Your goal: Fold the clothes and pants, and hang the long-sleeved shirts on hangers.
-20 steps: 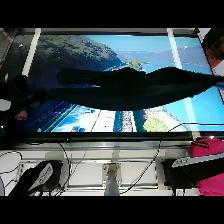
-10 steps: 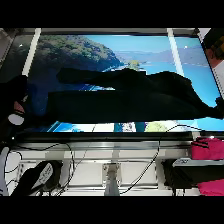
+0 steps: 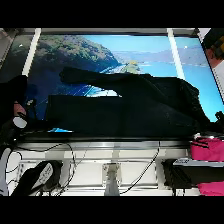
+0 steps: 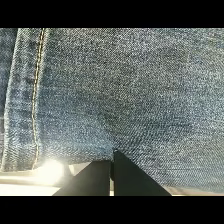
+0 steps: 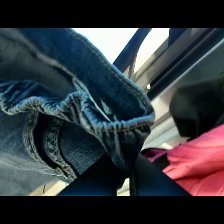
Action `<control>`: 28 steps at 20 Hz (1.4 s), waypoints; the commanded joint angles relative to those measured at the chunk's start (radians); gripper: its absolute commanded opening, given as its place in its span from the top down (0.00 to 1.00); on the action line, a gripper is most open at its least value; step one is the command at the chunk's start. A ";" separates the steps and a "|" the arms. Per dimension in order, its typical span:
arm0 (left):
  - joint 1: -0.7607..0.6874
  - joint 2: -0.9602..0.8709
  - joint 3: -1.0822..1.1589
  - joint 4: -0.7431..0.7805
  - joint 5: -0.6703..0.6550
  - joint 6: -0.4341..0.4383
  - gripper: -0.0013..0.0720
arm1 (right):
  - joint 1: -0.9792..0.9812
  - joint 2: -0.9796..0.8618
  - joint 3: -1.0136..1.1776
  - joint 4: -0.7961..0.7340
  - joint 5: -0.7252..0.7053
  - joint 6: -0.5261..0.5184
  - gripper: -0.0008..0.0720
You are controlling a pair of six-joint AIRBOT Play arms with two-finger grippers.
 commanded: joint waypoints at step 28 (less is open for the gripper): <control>-0.139 -0.600 0.476 -0.930 0.444 0.075 0.23 | 0.327 -0.004 0.402 0.536 -0.391 -0.054 0.26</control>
